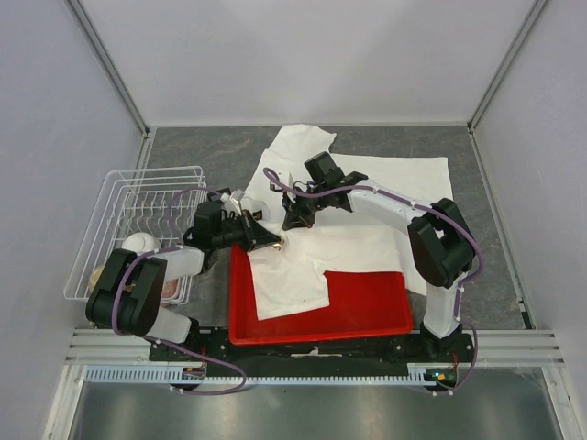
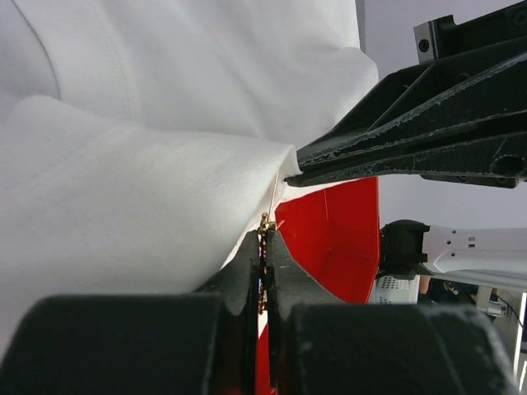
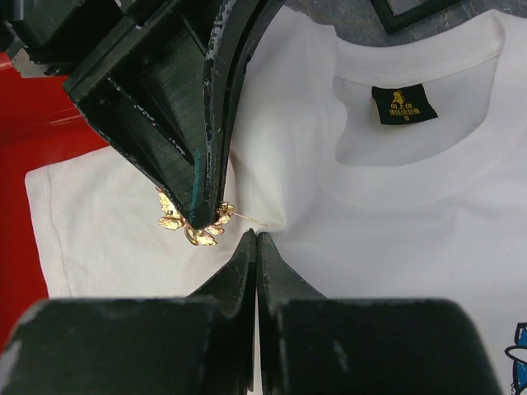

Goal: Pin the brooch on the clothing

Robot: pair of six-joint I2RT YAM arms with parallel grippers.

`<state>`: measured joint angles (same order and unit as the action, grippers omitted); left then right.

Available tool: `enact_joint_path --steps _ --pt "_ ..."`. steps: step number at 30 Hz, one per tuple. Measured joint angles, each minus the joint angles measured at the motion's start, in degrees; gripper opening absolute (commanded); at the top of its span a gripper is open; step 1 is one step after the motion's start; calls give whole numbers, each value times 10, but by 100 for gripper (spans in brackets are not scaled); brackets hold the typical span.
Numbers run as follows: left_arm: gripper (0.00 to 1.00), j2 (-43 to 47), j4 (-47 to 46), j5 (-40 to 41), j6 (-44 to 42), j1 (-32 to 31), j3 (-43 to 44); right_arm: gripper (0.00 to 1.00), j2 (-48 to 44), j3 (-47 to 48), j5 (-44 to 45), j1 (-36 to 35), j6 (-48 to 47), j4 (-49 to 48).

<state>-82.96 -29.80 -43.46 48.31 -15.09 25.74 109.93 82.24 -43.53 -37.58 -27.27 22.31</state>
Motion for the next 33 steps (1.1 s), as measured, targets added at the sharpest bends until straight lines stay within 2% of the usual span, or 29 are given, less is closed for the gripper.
enact_joint_path --steps 33 --pt "2 -20 6 11 -1 -16 9 0 0 -3 6 -9 -67 11"
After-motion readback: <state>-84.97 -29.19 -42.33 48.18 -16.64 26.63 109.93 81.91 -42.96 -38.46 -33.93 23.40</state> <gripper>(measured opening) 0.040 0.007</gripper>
